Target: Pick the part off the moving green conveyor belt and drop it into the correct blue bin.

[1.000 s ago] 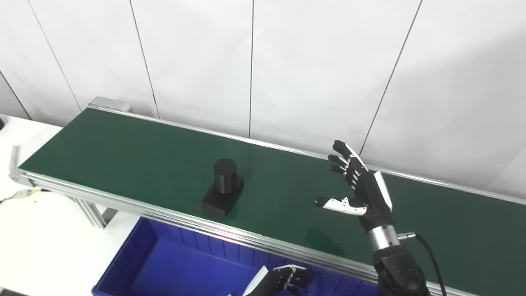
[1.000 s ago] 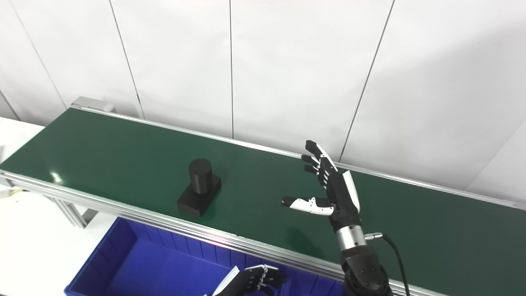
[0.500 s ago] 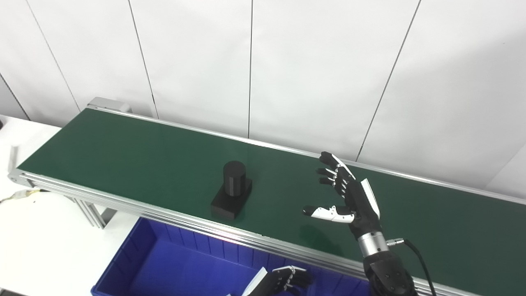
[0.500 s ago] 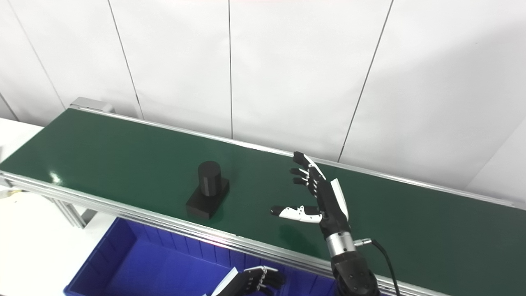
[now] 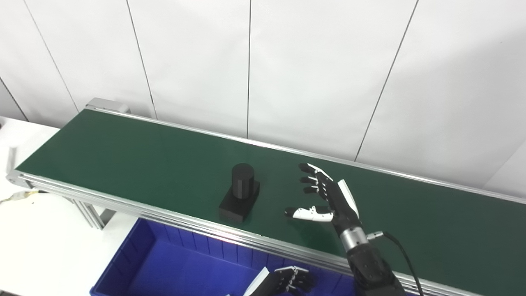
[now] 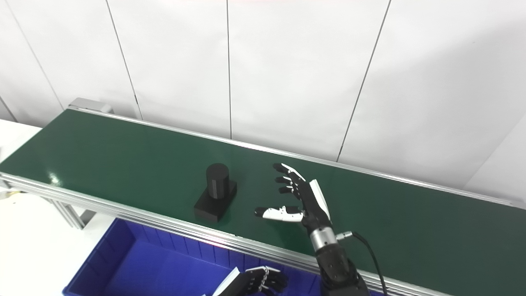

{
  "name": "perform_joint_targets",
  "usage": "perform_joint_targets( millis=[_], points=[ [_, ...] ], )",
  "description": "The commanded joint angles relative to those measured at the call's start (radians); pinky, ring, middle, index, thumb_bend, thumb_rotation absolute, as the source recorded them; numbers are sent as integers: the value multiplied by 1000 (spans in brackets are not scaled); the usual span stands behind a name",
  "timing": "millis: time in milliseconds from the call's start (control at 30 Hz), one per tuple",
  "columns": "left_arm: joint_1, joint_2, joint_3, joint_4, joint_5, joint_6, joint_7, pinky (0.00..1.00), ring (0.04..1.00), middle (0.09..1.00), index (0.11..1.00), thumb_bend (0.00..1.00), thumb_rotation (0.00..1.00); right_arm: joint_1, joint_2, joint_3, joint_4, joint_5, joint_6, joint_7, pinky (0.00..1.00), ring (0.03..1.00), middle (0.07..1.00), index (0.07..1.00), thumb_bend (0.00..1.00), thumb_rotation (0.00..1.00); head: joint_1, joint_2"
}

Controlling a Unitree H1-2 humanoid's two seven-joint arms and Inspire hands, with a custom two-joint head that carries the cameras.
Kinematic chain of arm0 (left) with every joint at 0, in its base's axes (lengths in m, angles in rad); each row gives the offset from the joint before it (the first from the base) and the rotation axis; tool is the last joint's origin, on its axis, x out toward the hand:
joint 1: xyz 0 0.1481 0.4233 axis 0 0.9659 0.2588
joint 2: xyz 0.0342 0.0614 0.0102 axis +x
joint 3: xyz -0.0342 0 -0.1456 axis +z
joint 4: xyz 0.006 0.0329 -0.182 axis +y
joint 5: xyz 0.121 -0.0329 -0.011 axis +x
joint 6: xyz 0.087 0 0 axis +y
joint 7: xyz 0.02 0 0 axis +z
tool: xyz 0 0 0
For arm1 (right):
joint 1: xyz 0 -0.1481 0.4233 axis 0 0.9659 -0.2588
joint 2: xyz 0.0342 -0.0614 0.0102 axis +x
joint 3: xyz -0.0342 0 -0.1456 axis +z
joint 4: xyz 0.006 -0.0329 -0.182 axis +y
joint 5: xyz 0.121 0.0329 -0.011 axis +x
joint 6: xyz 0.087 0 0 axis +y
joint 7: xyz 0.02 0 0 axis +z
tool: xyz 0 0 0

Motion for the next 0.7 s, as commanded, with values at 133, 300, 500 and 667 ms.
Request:
perform_joint_targets(
  millis=[133, 300, 500, 667],
  points=[
    [-7, -12, -5, -38, -4, -37, 3, 619, 695, 709, 696, 925, 5, -75, 6, 16, 29, -38, -18, -54, 801, 865, 879, 849, 1000, 318, 0, 4],
    [-6, -12, -5, -42, -1, -37, 5, 616, 697, 711, 694, 927, 10, -82, 11, 26, 36, -54, -15, -68, 781, 855, 873, 845, 1000, 319, 0, 4],
    [-5, -13, -5, -40, -2, -37, 2, 621, 698, 710, 691, 932, 29, -90, 12, 43, 55, -77, -25, -85, 764, 846, 868, 840, 1000, 327, 7, 8],
    [-6, -9, -11, -39, 24, -37, 19, 628, 695, 707, 685, 935, 57, -101, 1, 79, 70, -120, -33, -94, 801, 877, 884, 839, 1000, 314, 7, 8]
  ],
)
